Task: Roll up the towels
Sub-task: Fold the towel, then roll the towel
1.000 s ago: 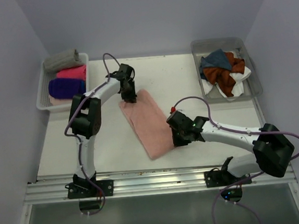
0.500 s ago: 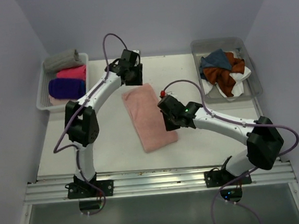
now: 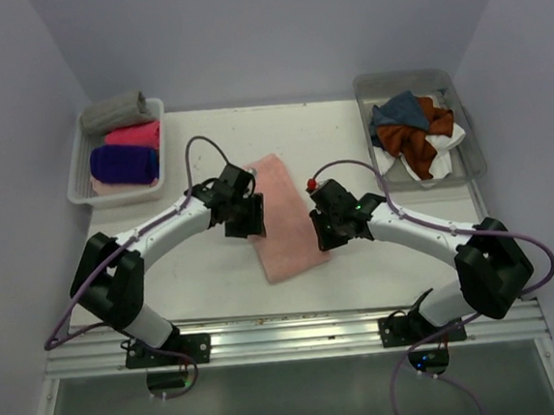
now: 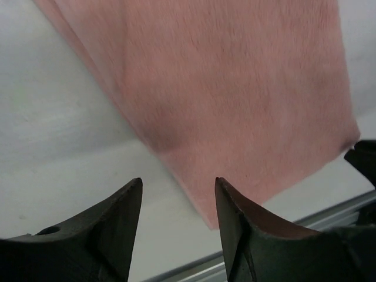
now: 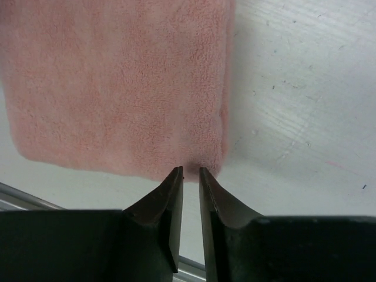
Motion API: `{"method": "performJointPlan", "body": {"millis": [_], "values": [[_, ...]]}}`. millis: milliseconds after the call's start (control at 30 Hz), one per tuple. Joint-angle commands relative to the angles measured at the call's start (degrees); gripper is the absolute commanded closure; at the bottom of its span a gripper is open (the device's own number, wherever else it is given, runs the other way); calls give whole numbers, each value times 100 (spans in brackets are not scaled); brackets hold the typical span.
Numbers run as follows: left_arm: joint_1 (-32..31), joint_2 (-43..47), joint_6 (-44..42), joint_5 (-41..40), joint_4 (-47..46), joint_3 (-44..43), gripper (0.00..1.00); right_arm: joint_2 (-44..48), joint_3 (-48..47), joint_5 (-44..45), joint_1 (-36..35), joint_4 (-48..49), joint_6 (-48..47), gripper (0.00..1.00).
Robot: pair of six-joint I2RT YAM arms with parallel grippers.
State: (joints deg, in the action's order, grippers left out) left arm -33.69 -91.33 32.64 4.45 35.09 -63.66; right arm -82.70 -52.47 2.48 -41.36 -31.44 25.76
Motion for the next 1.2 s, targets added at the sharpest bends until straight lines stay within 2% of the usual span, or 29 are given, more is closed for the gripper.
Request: {"method": "performJointPlan", "body": {"millis": [0,200,333,500,600,633,667,700,800,833,933,1100,1167], "values": [[-286,739,585,495,-616,607,46,87,219,-459,-21,410,-247,82],[-910,775,682,558,-601,1039,53,-344,509,-80,-21,507,60,94],[-1008,809,743,320,-249,1215,52,-107,843,-442,-319,762,534,94],[-1008,1222,814,214,6,1461,44,244,817,-504,-522,710,966,94],[-1008,1354,893,504,-221,1786,37,754,817,-266,-522,623,852,87],[-1008,1398,928,565,-309,1978,30,825,791,-5,-522,552,800,77],[-1008,1477,989,679,-414,2076,29,869,799,76,-530,508,669,69],[-1008,1495,1016,724,-633,2225,27,852,834,121,-522,438,580,54],[-1025,1434,1112,768,-968,2349,33,685,905,-89,-522,603,483,45],[-1034,1390,1139,751,-1030,2445,41,676,1001,-142,-522,674,491,44],[-1104,1337,1262,751,-1250,2586,49,728,1203,-370,-522,990,439,42],[-1131,1223,1359,742,-1426,2630,51,755,1371,-503,-522,1254,368,49],[-1139,1153,1385,733,-1487,2674,55,729,1450,-538,-522,1289,351,50]]}}
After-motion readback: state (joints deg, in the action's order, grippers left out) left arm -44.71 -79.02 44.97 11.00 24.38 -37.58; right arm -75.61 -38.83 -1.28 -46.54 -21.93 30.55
